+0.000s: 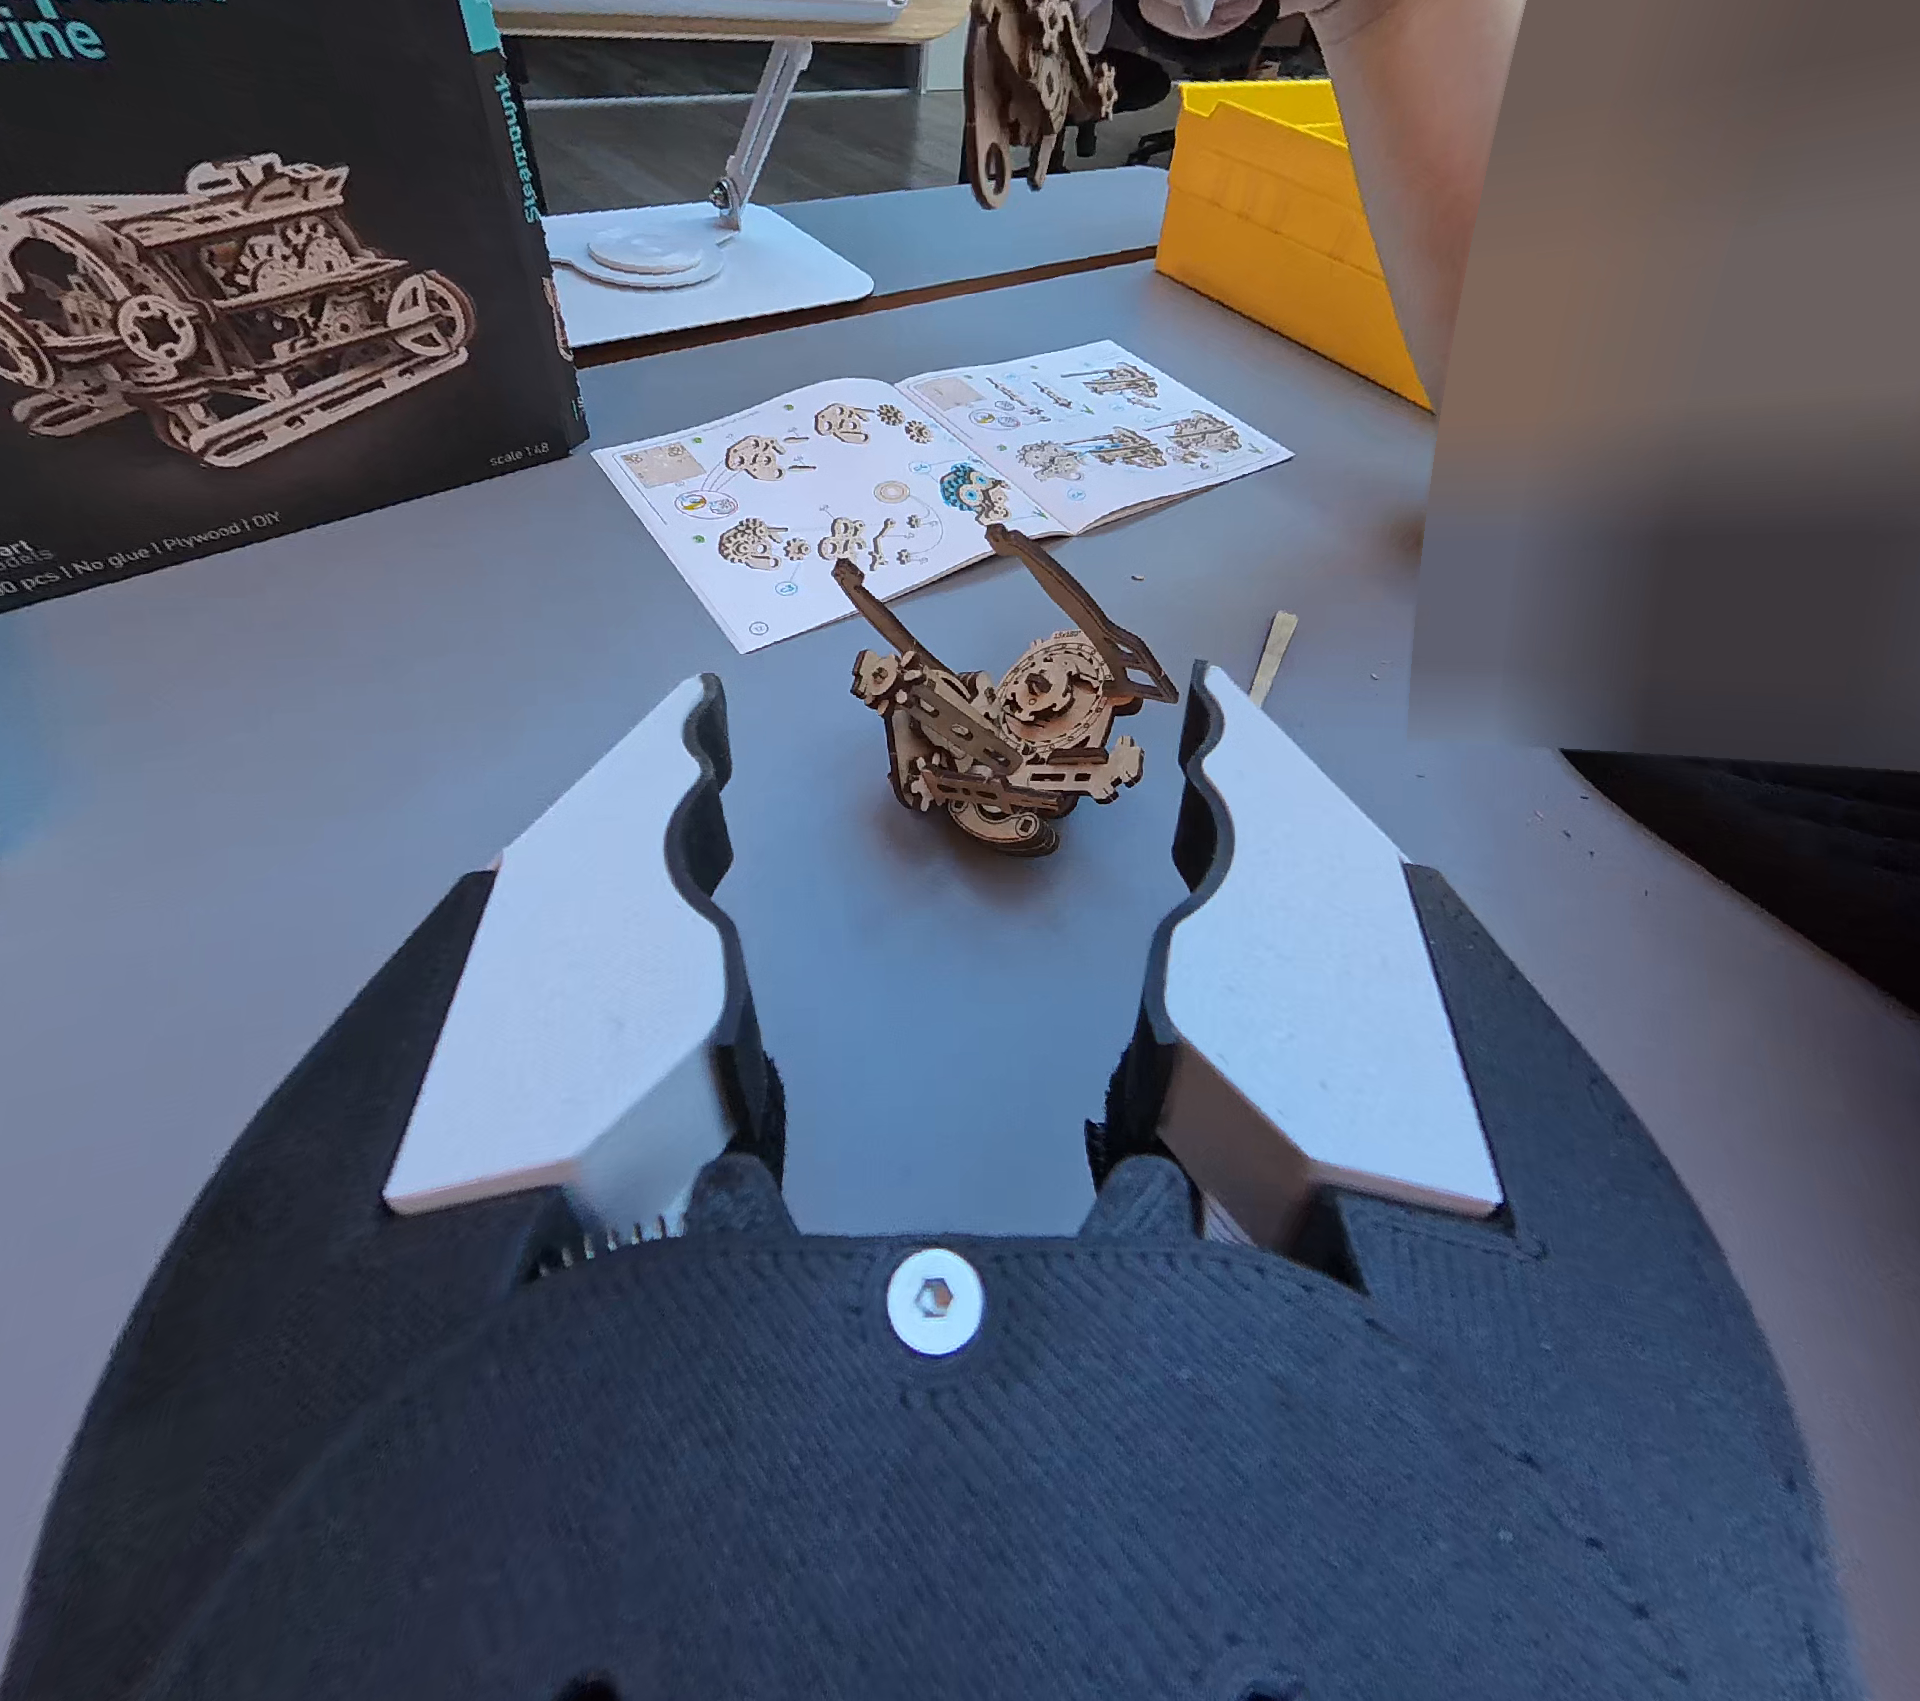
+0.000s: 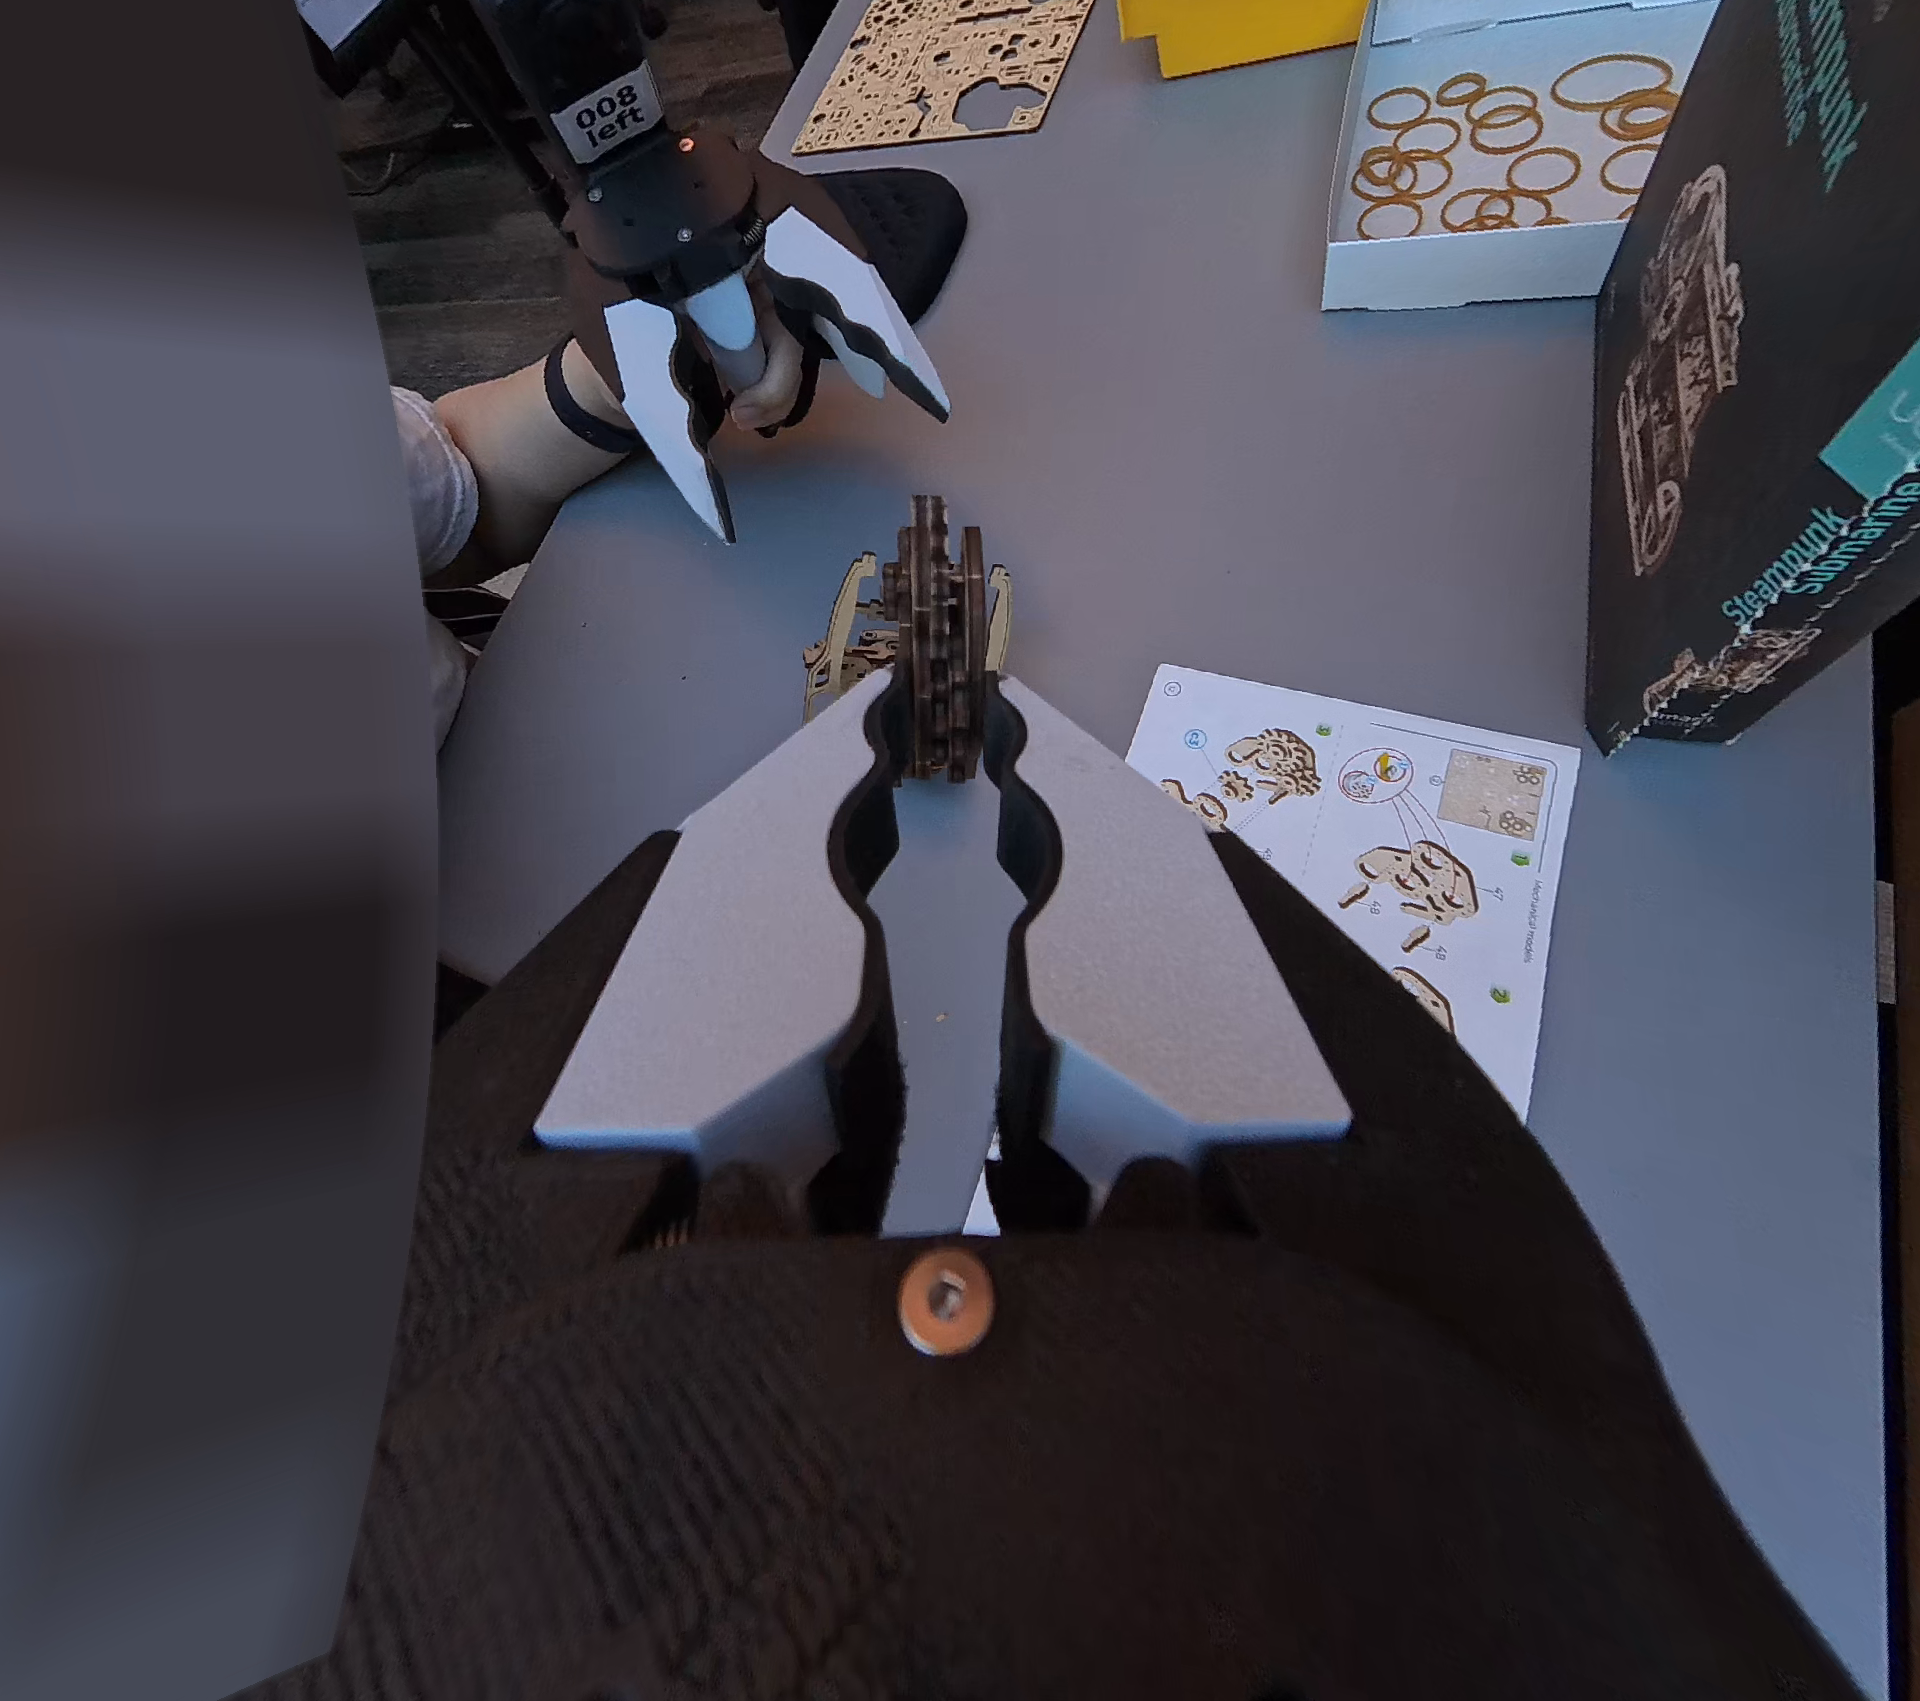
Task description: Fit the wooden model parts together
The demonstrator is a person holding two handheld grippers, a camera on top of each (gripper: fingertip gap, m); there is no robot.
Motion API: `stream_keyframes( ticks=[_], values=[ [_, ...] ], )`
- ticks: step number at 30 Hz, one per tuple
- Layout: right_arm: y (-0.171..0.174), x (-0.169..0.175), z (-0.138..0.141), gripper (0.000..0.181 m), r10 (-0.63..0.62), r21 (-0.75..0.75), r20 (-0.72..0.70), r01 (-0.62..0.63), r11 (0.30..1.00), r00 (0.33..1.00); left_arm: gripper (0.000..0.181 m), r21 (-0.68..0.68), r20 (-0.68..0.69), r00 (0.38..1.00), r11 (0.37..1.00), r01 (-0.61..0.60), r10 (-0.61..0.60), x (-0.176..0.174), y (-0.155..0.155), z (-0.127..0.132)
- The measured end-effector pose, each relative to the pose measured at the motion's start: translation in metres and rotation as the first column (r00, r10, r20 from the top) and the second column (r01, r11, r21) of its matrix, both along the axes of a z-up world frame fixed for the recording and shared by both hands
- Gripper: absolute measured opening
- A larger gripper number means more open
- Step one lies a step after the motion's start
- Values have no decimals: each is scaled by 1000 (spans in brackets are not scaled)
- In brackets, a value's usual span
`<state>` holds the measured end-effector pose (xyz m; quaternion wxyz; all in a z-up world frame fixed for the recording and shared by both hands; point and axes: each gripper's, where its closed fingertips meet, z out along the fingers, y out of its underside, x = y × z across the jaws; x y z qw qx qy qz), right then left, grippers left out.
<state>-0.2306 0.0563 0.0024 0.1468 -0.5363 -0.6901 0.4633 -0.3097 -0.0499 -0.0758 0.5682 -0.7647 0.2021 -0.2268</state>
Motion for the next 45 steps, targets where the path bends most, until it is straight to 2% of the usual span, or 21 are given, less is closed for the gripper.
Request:
stream_keyframes(
  ticks=[1,5,10,14,17,24,28,32,36,40,45],
  values=[
    [0,0,-1,11,0,0,2,0,1000,1000,84,-2,8,1000,1000,10,-10,2,-1,0],
    [-2,-3,-2,11,7,-6,5,-7,1000,1000,84,6,26,999,1000,20,-20,3,-1,2],
    [-12,-14,-10,11,44,-39,12,-44,998,999,84,98,41,999,995,6,-10,2,-2,16],
    [-23,-29,-18,11,75,-87,-1,-75,993,997,87,83,141,988,995,52,-64,7,-4,17],
    [-33,-39,-19,11,100,-196,-45,-107,975,994,85,77,200,976,995,67,-82,7,-4,18],
    [-44,-56,-50,11,139,-371,-82,-159,915,987,89,-15,83,993,996,88,-86,13,-2,-8],
    [-44,-61,-64,10,108,-374,-78,-129,918,991,101,-51,-65,994,995,86,-89,10,-2,-26],
    [-46,-57,-68,10,35,-412,-106,-76,908,994,101,-74,-43,988,986,148,-151,18,-3,-19],
    [-57,-46,-78,10,31,-434,-97,-70,898,995,97,-134,-199,963,978,159,-184,7,-2,-27],
    [-62,-48,-81,11,38,-457,-85,-73,887,996,78,-189,-183,950,958,217,-252,4,-1,-33],
    [-69,-51,-84,11,63,-461,-75,-91,883,995,69,-227,-51,956,936,270,-288,6,0,-42]
  ],
)
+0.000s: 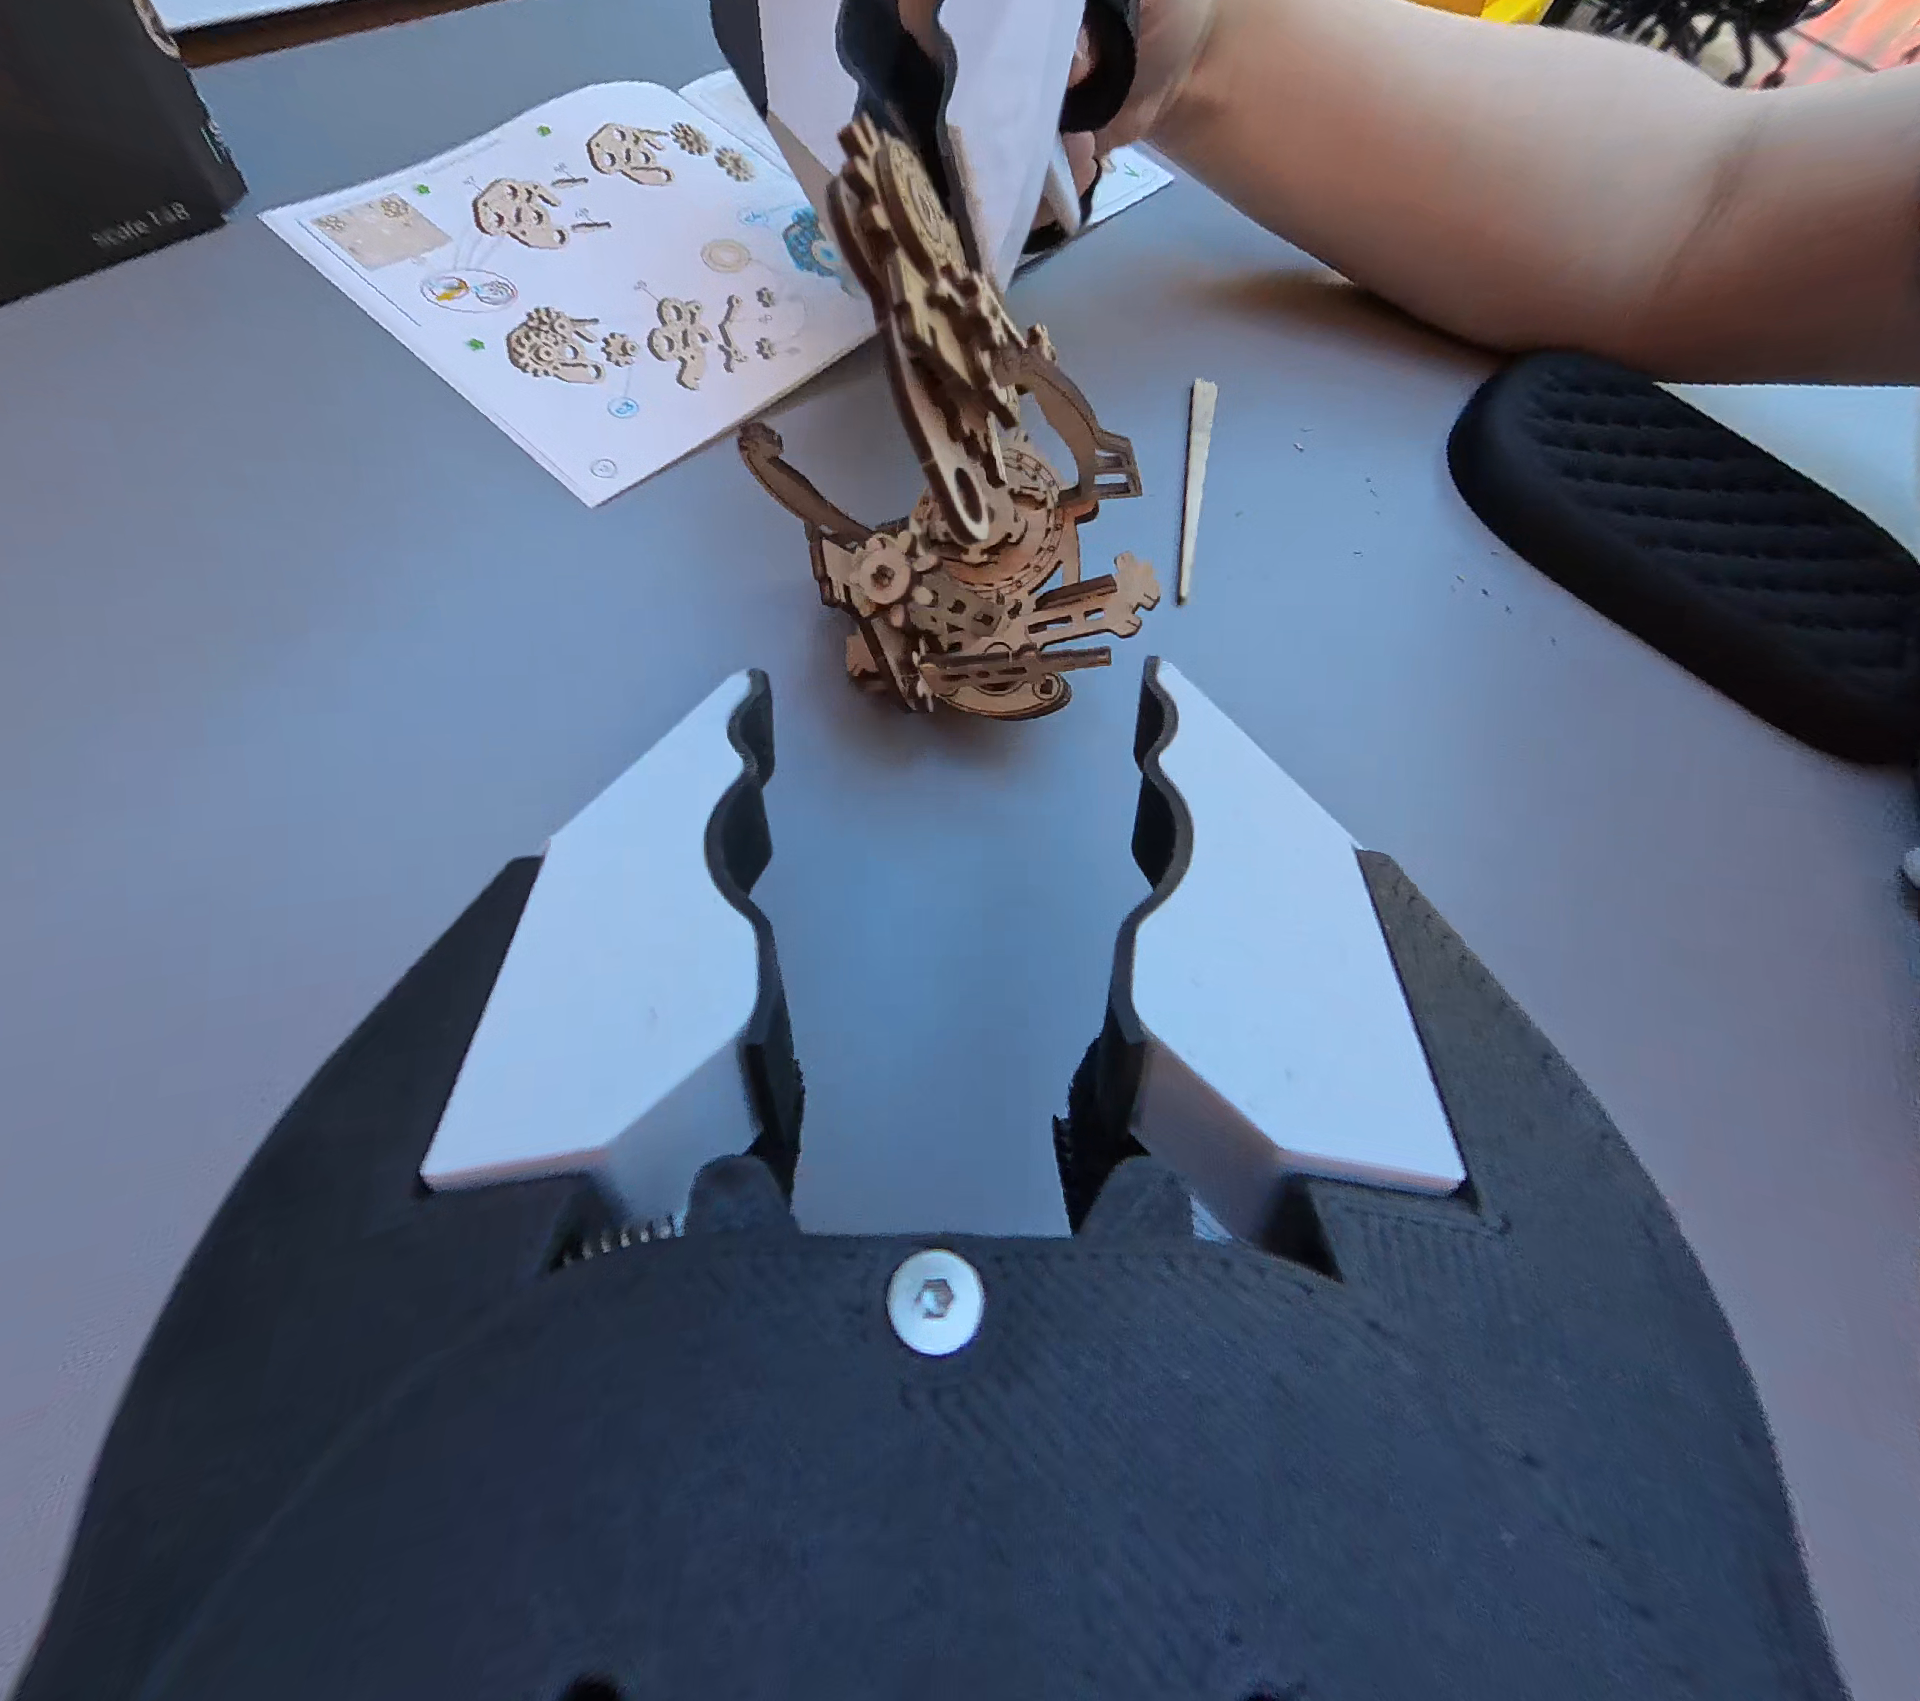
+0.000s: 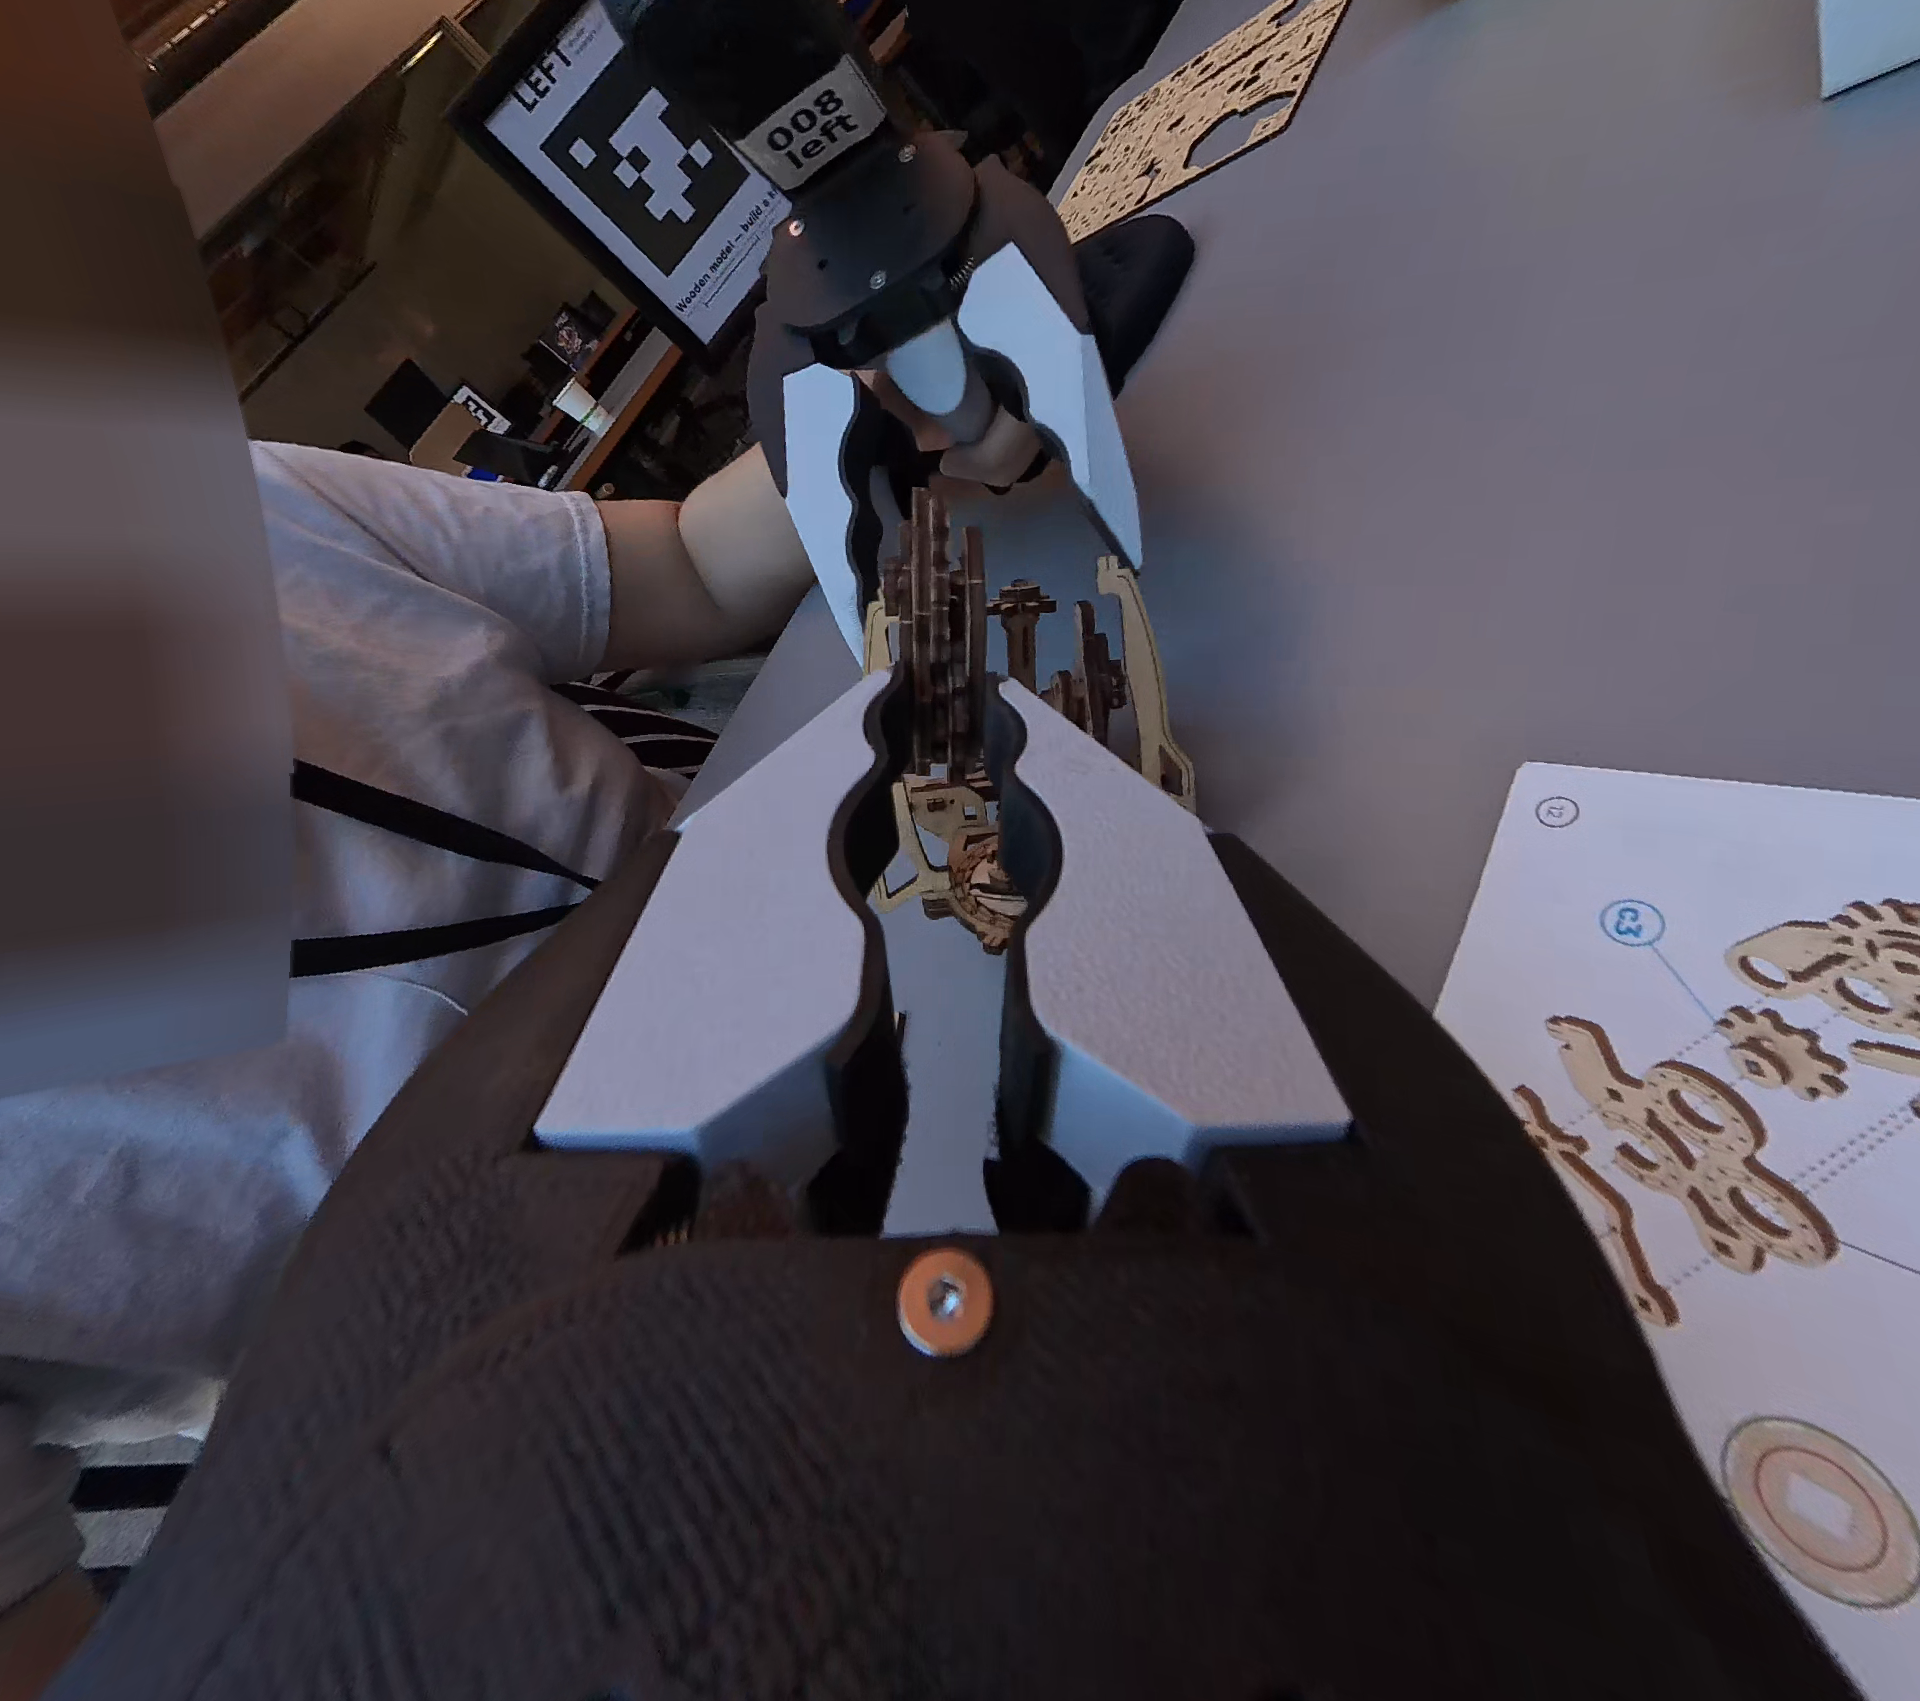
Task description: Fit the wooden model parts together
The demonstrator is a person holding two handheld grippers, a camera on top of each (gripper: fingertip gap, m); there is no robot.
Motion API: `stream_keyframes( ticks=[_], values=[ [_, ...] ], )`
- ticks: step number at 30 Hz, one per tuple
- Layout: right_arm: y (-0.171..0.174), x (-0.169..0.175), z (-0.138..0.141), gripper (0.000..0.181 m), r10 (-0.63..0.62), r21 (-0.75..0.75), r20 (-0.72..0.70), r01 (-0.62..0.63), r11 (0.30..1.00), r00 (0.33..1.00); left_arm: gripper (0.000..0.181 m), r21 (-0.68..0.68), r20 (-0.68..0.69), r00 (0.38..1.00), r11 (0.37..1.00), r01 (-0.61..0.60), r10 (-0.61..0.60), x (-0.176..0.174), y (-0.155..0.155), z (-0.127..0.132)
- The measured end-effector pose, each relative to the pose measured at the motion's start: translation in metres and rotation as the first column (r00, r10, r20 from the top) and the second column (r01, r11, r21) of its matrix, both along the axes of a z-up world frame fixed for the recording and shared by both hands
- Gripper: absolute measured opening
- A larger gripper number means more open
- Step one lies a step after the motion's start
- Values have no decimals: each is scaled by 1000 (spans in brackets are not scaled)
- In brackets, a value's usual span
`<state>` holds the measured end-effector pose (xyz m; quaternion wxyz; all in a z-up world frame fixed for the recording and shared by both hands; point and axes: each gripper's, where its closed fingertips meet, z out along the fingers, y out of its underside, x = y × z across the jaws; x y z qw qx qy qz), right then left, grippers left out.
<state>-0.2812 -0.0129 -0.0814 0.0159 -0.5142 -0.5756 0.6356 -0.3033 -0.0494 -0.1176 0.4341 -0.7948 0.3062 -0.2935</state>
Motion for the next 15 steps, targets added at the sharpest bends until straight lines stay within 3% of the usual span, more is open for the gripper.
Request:
stream_keyframes(
  ticks=[7,15],
  values=[
    [10,0,-7,10,10,7,28,-10,1000,1000,69,-14,70,998,1000,7,-6,4,-7,-3],
    [-1,5,-17,11,81,-8,78,-81,997,994,74,-11,17,1000,1000,7,-7,7,-9,-10]
  ],
)
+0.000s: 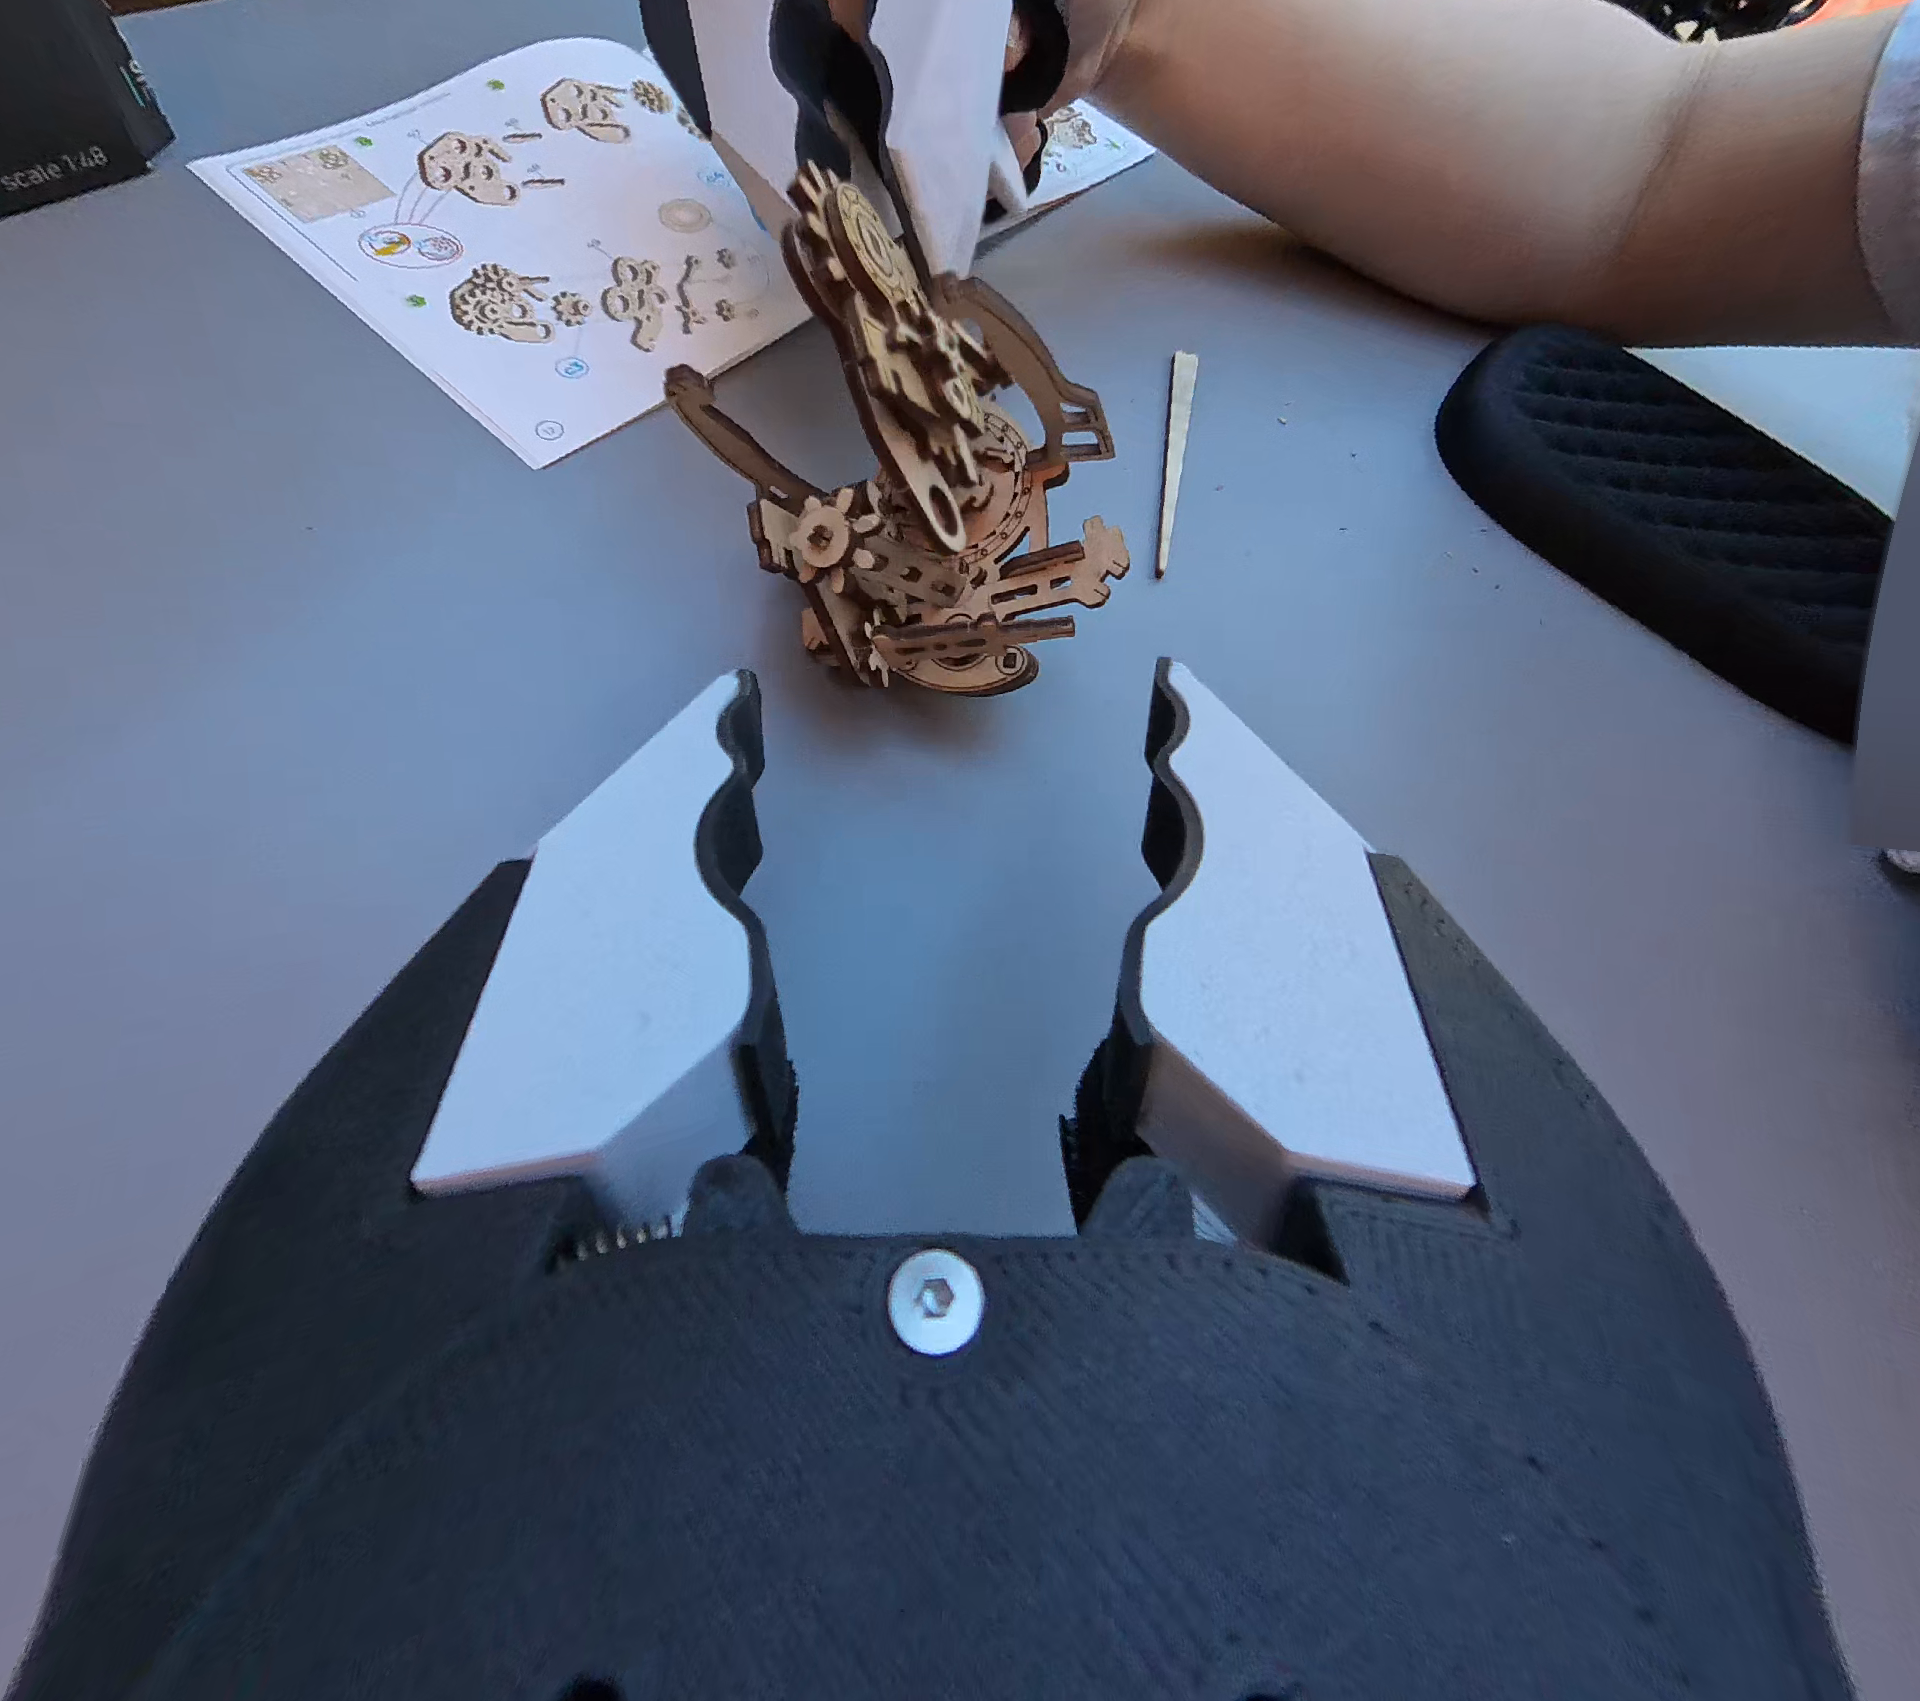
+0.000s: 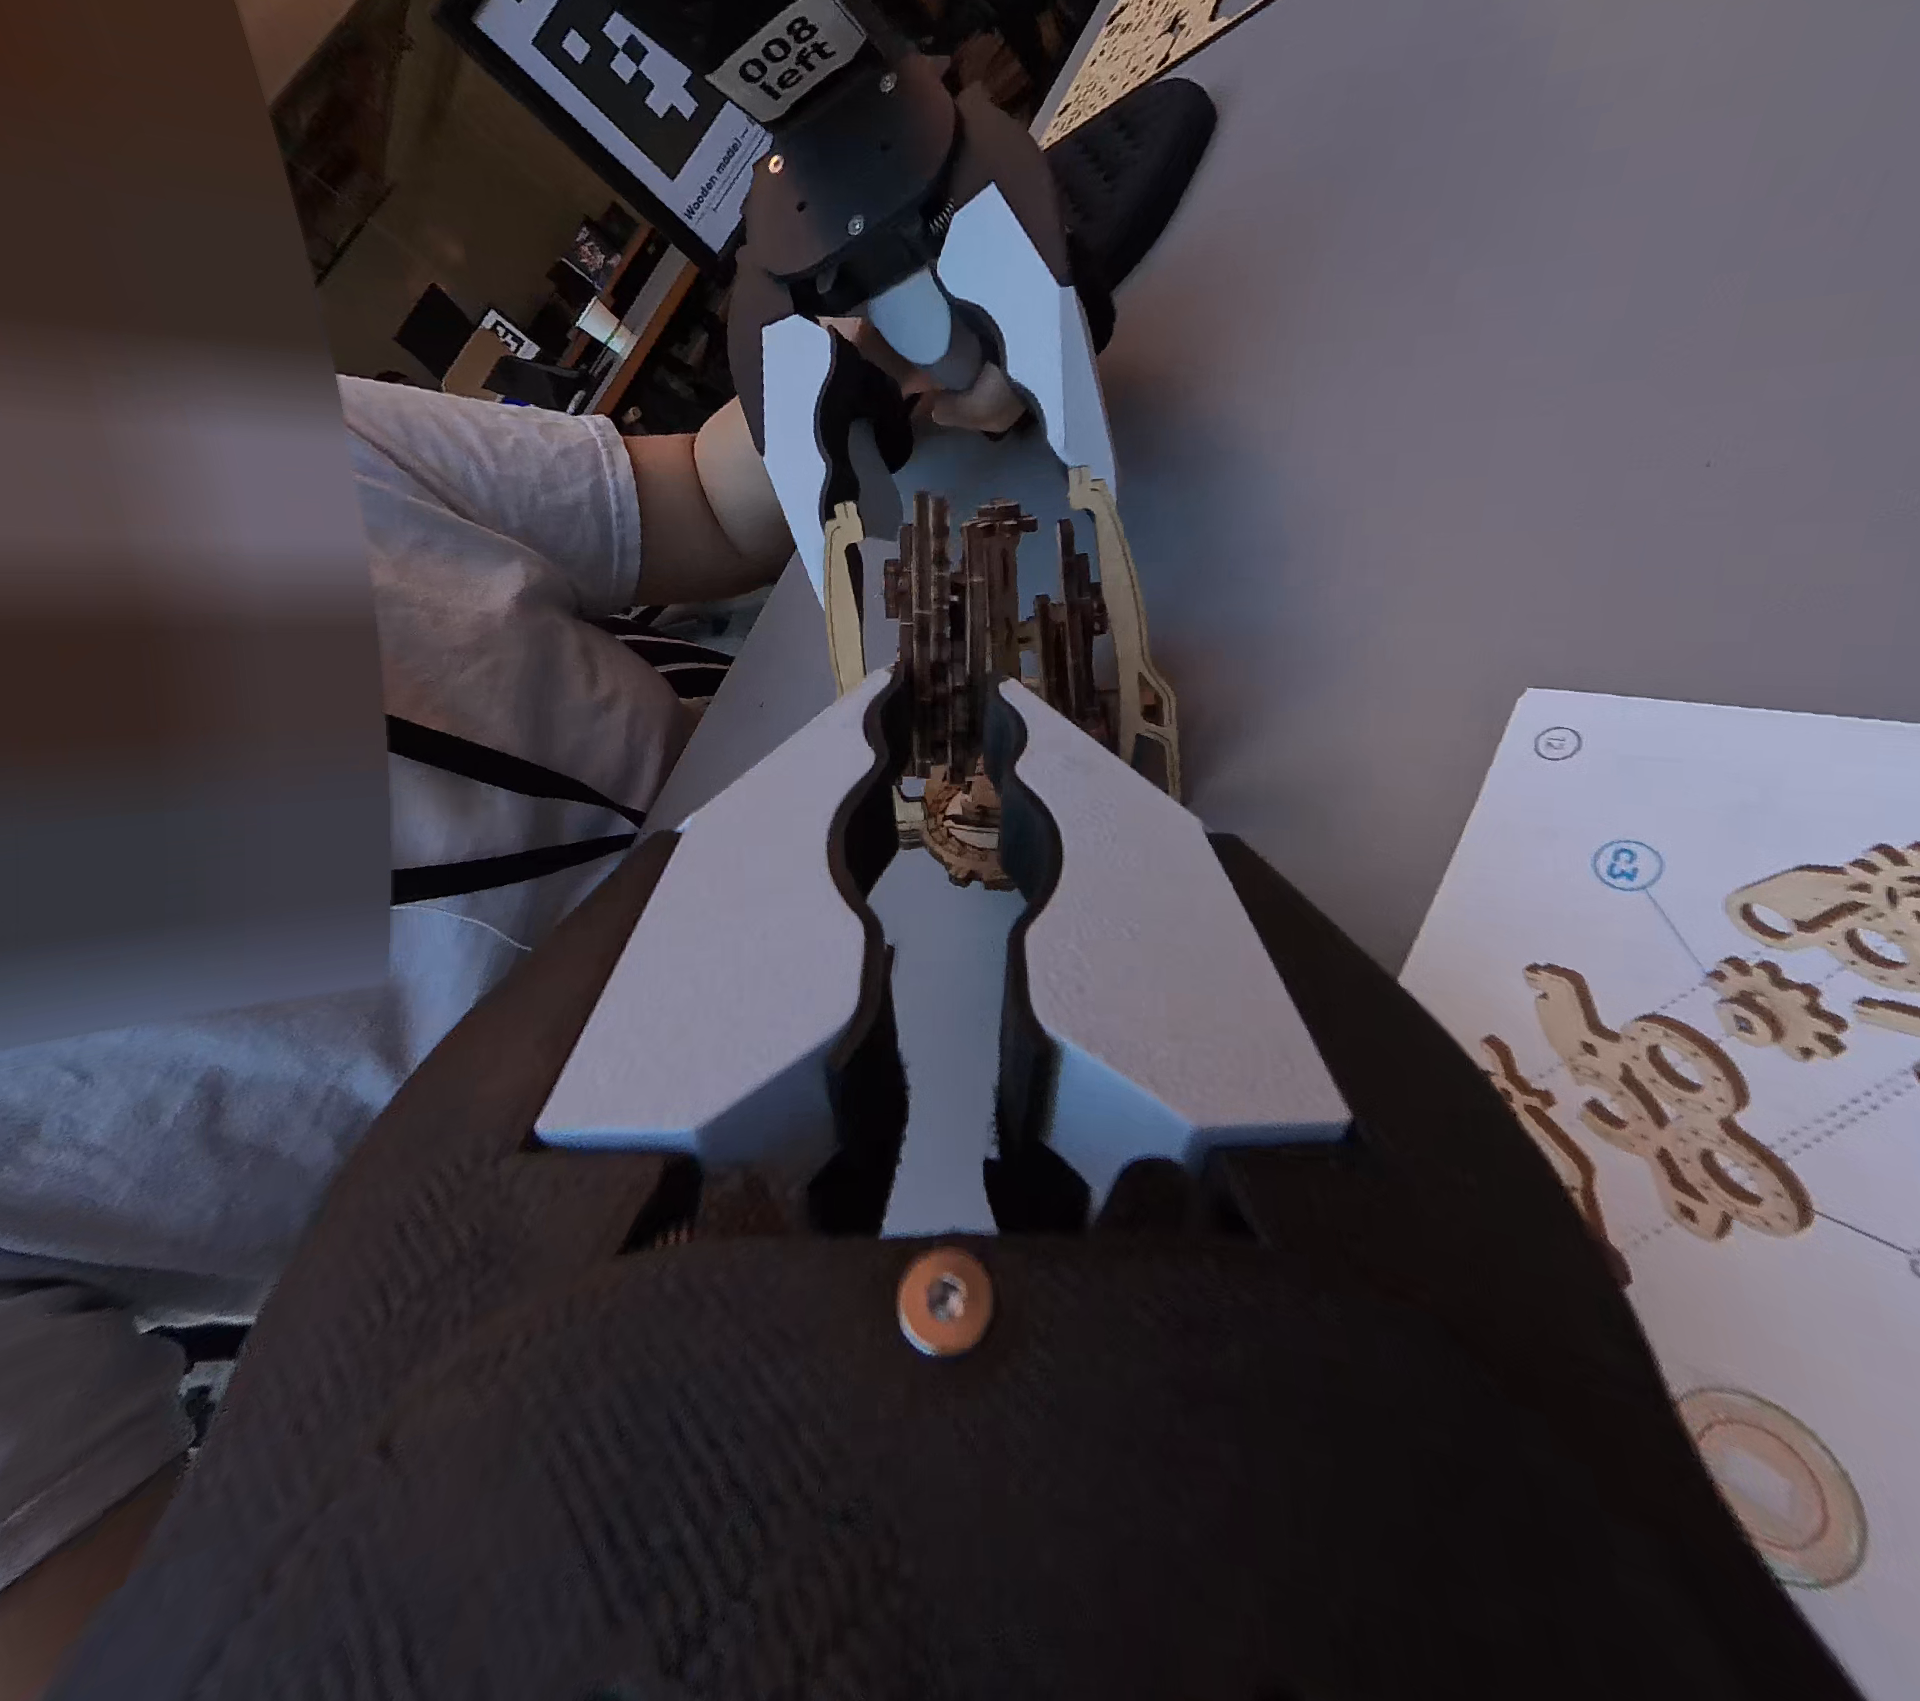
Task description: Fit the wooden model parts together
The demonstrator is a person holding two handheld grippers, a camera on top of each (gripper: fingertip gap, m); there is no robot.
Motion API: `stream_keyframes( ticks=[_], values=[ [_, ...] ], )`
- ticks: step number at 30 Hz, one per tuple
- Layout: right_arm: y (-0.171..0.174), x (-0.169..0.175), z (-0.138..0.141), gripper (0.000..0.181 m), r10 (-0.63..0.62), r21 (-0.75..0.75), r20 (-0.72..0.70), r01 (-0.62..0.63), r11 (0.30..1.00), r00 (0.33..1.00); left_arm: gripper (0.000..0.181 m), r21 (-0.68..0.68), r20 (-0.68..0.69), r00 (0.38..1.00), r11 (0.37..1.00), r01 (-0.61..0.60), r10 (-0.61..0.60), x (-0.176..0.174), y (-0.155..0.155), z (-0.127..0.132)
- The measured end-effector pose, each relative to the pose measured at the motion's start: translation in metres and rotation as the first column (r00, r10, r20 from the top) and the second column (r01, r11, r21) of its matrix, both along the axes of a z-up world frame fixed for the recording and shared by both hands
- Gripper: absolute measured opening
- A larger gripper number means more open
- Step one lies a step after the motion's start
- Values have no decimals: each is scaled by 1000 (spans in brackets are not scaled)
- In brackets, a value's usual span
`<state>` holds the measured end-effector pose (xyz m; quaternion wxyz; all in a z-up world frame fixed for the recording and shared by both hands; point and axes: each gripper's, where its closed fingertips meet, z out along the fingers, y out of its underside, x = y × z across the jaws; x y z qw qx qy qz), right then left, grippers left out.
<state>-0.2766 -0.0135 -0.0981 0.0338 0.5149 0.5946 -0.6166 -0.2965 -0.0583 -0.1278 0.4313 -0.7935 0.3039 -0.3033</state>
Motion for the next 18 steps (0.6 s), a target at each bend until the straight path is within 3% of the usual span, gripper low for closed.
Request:
stream_keyframes(
  ticks=[18],
  values=[
    [-19,-1,-10,11,123,-81,50,-119,990,991,54,6,-154,988,1000,2,-1,1,-1,-18]
  ],
)
